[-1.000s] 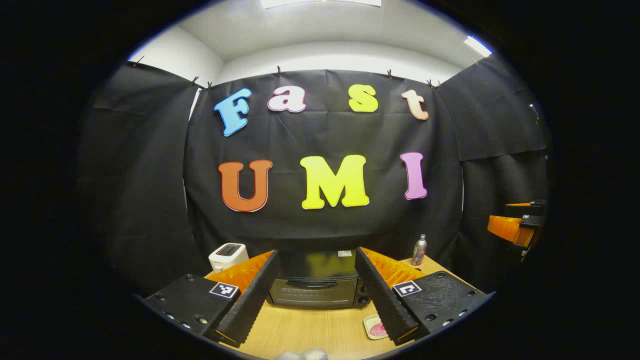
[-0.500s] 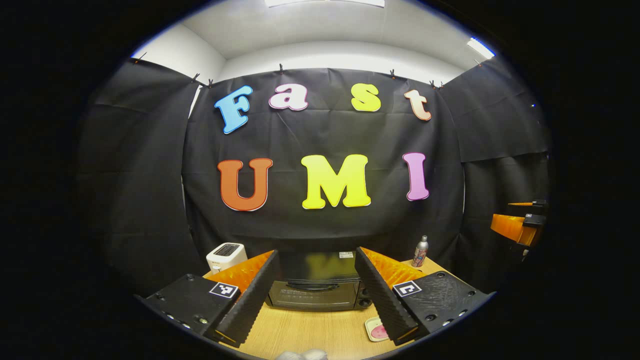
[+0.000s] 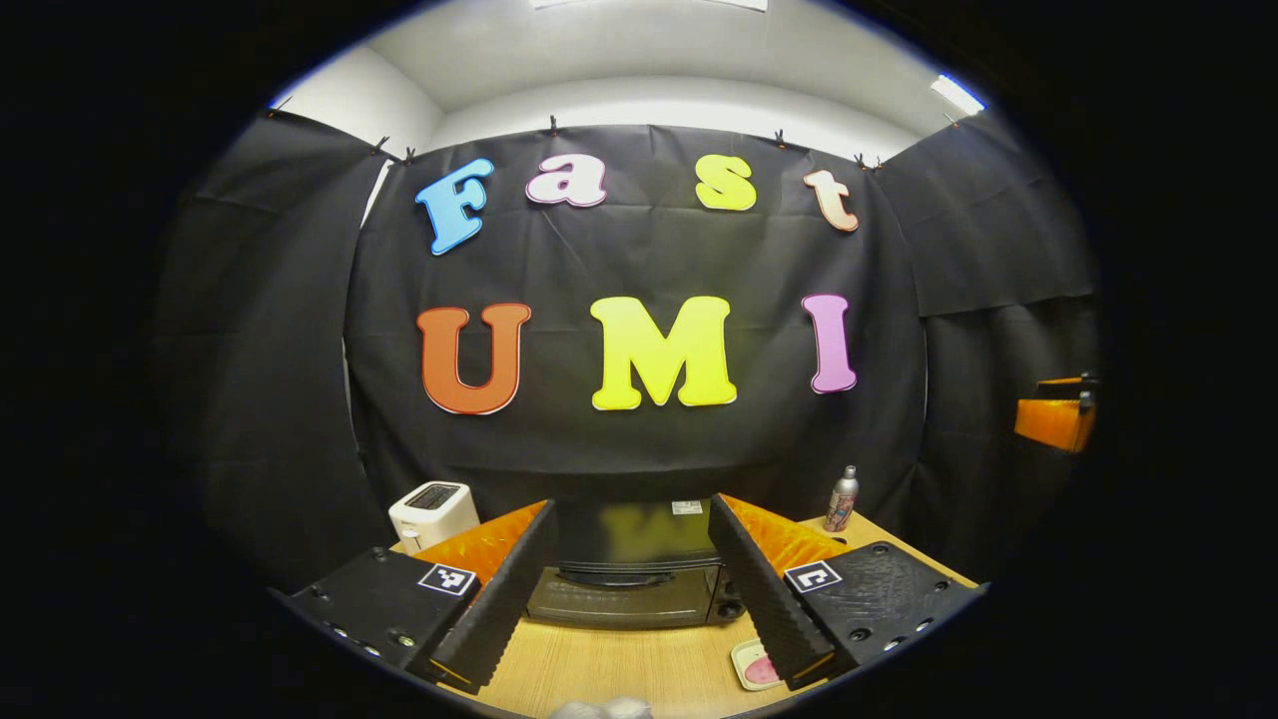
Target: Open the electric oven with the left hand, put the food in, and close the electric oven.
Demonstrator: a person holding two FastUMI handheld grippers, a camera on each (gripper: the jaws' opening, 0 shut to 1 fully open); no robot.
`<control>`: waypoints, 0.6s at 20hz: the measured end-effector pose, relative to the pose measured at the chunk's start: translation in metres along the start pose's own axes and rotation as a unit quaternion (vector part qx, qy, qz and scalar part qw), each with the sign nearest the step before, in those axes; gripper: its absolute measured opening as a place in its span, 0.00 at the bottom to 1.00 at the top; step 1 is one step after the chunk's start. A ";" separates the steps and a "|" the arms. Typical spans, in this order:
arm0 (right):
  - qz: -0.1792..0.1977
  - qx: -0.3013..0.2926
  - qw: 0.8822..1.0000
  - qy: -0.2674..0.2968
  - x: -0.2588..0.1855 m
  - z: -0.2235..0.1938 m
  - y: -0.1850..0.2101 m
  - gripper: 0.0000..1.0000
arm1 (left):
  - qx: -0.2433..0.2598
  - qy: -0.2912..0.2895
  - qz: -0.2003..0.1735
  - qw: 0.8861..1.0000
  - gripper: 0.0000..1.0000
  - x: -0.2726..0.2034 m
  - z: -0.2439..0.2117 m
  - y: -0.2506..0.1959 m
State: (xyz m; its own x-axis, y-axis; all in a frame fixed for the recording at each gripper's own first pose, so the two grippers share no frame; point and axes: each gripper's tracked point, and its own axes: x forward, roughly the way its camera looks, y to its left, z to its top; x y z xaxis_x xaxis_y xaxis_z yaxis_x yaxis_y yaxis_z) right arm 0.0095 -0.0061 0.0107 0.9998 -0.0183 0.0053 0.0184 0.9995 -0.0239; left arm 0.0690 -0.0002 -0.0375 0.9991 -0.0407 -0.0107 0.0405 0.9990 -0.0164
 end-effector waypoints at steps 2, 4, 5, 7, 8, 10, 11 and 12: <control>-0.007 -0.002 1.000 0.000 -0.004 0.004 -0.005 1.00 | 0.003 0.012 -0.004 1.000 0.96 0.021 -0.017 -0.001; -0.015 -0.006 1.000 0.000 -0.007 0.006 -0.010 1.00 | 0.007 0.025 -0.005 1.000 0.96 0.041 -0.034 0.001; -0.019 -0.008 1.000 0.002 -0.011 0.005 -0.012 1.00 | 0.010 0.031 -0.006 0.999 0.96 0.050 -0.044 0.001; -0.026 -0.008 1.000 0.006 -0.016 0.005 -0.016 1.00 | 0.023 0.042 -0.006 0.999 0.96 0.069 -0.062 0.002; -0.031 -0.009 0.999 0.010 -0.018 0.004 -0.018 1.00 | 0.027 0.048 -0.009 0.998 0.96 0.078 -0.073 0.002; -0.041 -0.012 0.999 0.018 -0.021 0.000 -0.024 1.00 | 0.035 0.065 -0.014 0.997 0.96 0.094 -0.094 0.001; -0.047 -0.012 0.999 0.022 -0.023 -0.002 -0.026 1.00 | 0.030 0.073 -0.017 0.997 0.97 0.101 -0.105 0.000; -0.051 -0.012 0.998 0.027 -0.025 -0.003 -0.028 1.00 | 0.024 0.086 -0.018 0.996 0.97 0.106 -0.118 -0.001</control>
State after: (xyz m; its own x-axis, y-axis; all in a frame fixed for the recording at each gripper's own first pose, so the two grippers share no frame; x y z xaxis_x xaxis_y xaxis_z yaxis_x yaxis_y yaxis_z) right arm -0.0159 -0.0332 0.0080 0.9915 -0.1219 -0.0449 0.1196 0.9916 -0.0499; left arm 0.1734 -0.0070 -0.1569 0.9804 -0.0744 -0.1826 0.0807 0.9963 0.0278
